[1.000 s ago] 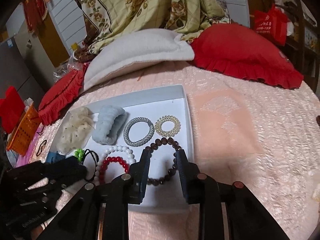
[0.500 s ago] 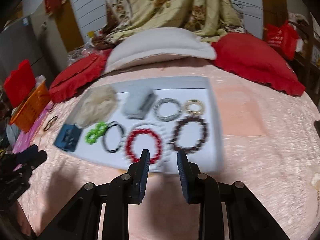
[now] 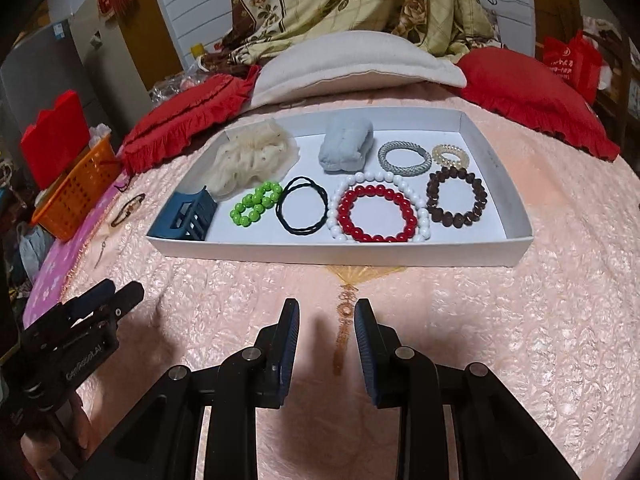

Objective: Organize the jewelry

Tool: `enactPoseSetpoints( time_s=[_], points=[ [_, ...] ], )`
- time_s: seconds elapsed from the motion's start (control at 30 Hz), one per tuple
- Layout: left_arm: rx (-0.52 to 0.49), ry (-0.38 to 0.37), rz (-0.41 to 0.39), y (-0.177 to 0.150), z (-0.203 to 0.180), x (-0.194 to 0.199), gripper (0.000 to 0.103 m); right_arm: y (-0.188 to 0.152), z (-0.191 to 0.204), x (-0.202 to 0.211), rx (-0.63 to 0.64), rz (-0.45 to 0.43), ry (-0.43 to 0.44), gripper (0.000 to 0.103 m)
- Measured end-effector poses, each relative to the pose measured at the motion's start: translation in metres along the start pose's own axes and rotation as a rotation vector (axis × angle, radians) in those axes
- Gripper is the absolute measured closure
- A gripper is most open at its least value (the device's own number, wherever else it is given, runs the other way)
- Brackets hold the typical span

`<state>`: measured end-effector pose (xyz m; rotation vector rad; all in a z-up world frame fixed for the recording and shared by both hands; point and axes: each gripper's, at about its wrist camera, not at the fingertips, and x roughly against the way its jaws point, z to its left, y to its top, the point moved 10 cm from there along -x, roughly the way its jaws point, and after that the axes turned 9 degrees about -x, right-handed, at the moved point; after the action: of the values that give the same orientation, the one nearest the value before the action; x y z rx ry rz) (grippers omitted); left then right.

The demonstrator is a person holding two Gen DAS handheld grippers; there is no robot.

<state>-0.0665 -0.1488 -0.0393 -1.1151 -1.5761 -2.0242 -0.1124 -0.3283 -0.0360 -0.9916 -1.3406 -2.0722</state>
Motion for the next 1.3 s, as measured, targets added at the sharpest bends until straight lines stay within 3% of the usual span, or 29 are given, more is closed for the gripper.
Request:
enactPoseSetpoints(
  time_s=[0.17, 0.3, 0.47, 0.73, 0.83, 0.9, 1.0, 1.3],
  points=[
    [0.028, -0.011, 0.010, 0.000, 0.008, -0.001, 0.051, 0.034, 0.024, -0.001, 0.017, -0.065, -0.008, 0.076],
    [0.048, -0.009, 0.003, 0.003, 0.014, 0.002, 0.051, 0.047, 0.039, -0.004, -0.041, -0.044, 0.032, 0.076],
    [0.072, -0.006, -0.017, 0.007, 0.020, 0.009, 0.051, 0.024, 0.043, 0.003, 0.016, -0.021, 0.002, 0.076],
    [0.024, 0.064, -0.123, 0.016, 0.020, 0.041, 0.047, -0.017, 0.005, 0.029, 0.005, -0.003, -0.072, 0.076],
    [0.008, 0.095, -0.178, 0.020, 0.016, 0.063, 0.040, -0.023, -0.002, 0.041, -0.013, -0.009, -0.070, 0.076],
    [-0.002, 0.142, -0.211, 0.026, 0.015, 0.081, 0.025, -0.025, -0.007, 0.051, -0.038, -0.023, -0.064, 0.076],
    [-0.030, 0.217, -0.271, 0.032, 0.014, 0.113, 0.023, -0.026, -0.011, 0.063, -0.064, -0.044, -0.060, 0.076],
    [-0.021, 0.181, -0.240, 0.019, -0.001, 0.150, 0.020, -0.032, -0.008, 0.087, -0.053, -0.090, -0.049, 0.076]
  ],
)
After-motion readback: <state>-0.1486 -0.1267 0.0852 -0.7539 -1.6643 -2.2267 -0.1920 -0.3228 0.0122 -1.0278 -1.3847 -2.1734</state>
